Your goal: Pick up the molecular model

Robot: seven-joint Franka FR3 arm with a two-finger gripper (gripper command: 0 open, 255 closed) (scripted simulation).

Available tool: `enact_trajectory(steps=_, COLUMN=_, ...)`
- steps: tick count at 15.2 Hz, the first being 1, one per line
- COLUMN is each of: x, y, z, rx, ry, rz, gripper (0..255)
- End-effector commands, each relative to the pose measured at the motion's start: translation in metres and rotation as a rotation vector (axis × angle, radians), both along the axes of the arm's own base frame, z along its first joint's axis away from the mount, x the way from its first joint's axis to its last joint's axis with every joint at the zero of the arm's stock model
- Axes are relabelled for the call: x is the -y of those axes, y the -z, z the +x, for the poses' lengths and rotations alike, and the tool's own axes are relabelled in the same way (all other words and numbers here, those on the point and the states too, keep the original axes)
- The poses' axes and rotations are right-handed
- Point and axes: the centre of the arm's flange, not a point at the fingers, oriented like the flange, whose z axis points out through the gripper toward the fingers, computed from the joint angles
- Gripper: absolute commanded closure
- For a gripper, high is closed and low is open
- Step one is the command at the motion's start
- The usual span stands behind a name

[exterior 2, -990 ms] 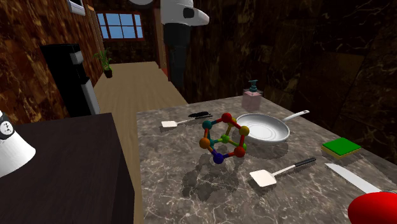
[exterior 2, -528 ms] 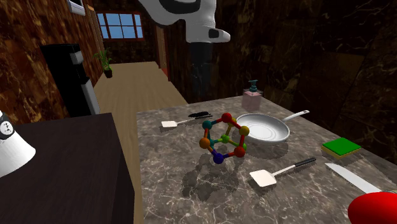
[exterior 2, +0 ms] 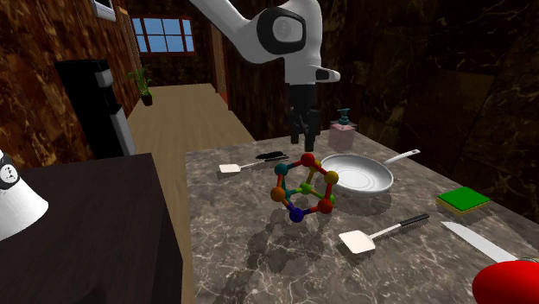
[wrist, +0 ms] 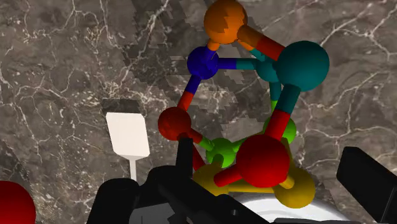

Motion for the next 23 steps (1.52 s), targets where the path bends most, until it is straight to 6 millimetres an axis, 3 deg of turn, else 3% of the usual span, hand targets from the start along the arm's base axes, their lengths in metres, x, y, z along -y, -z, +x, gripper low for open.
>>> enact_trajectory(steps=1, x=-0.002, y=0.012, z=0.023, rx=0.007, ry=-0.002, rz=-0.006, gripper=0)
enact_trajectory(steps=10, x=-0.002, y=0.052, z=0.023, rx=0.007, ry=-0.002, rz=-0.006, gripper=0)
enact_trajectory(steps=11, x=-0.002, y=0.051, z=0.022, rx=0.007, ry=-0.001, rz=-0.006, gripper=255)
enact_trajectory(steps=20, x=-0.002, y=0.052, z=0.023, rx=0.007, ry=-0.002, rz=-0.006, gripper=255)
enact_trajectory(steps=23, x=-0.002, y=0.036, z=0.023, rx=0.007, ry=-0.002, rz=-0.006, gripper=255)
